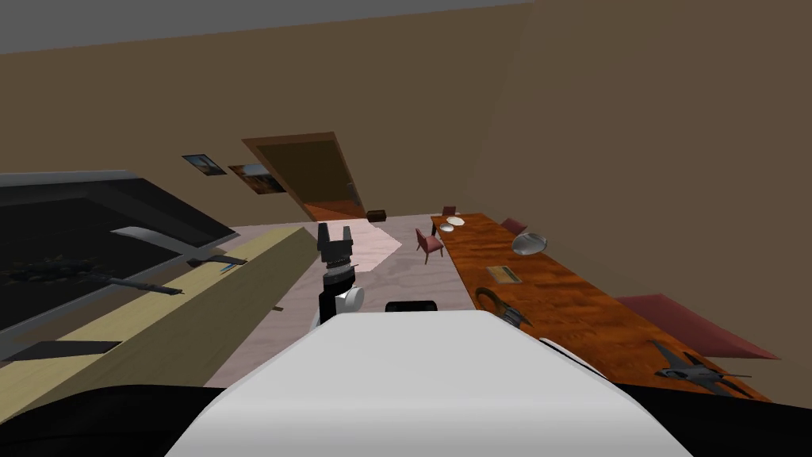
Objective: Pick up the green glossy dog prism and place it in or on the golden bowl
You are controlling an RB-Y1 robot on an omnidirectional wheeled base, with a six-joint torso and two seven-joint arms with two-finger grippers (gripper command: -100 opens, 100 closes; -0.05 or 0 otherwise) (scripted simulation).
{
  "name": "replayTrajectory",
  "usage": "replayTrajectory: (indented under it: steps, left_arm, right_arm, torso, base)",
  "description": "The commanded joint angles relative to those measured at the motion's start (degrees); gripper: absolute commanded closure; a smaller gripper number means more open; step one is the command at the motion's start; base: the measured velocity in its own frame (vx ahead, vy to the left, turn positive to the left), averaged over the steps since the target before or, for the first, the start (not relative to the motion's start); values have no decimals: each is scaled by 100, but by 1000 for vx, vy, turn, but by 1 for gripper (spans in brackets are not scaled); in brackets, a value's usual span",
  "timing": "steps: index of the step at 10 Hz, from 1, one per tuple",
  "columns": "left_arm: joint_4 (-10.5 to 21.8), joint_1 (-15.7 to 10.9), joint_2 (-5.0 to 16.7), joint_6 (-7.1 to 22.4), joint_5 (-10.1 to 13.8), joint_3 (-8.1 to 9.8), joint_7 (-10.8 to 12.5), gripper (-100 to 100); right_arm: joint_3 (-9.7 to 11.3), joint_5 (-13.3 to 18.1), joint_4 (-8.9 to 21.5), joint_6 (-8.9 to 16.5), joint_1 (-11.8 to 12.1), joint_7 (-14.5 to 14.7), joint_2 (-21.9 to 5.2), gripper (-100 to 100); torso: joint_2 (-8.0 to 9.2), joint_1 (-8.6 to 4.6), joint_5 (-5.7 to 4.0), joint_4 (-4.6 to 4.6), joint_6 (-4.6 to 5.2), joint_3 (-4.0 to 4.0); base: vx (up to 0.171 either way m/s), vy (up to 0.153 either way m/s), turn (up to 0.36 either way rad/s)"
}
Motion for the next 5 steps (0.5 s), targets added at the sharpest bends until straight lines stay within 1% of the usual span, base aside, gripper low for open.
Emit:
replayTrajectory:
  steps: [1,2,3,5]
  left_arm:
    - [0,0,0,0,0,0,0,0]
    - [0,0,0,0,0,0,0,0]
    - [0,0,0,0,0,0,0,0]
    - [0,0,0,0,0,1,0,0]
  right_arm:
    - [8,49,11,159,4,184,48,100]
    - [1,25,-19,101,17,117,25,100]
    - [4,30,-28,122,12,146,32,-100]
    - [4,30,-28,120,10,144,32,-100]
  torso:
    - [0,0,0,0,0,0]
    - [-6,3,1,-1,0,-3]
    - [4,-10,1,-2,8,0]
    - [18,-22,-2,1,10,9]
  base:
    - [61,60,126]
    - [32,26,28]
    - [7,6,-1]
    - [0,0,0]
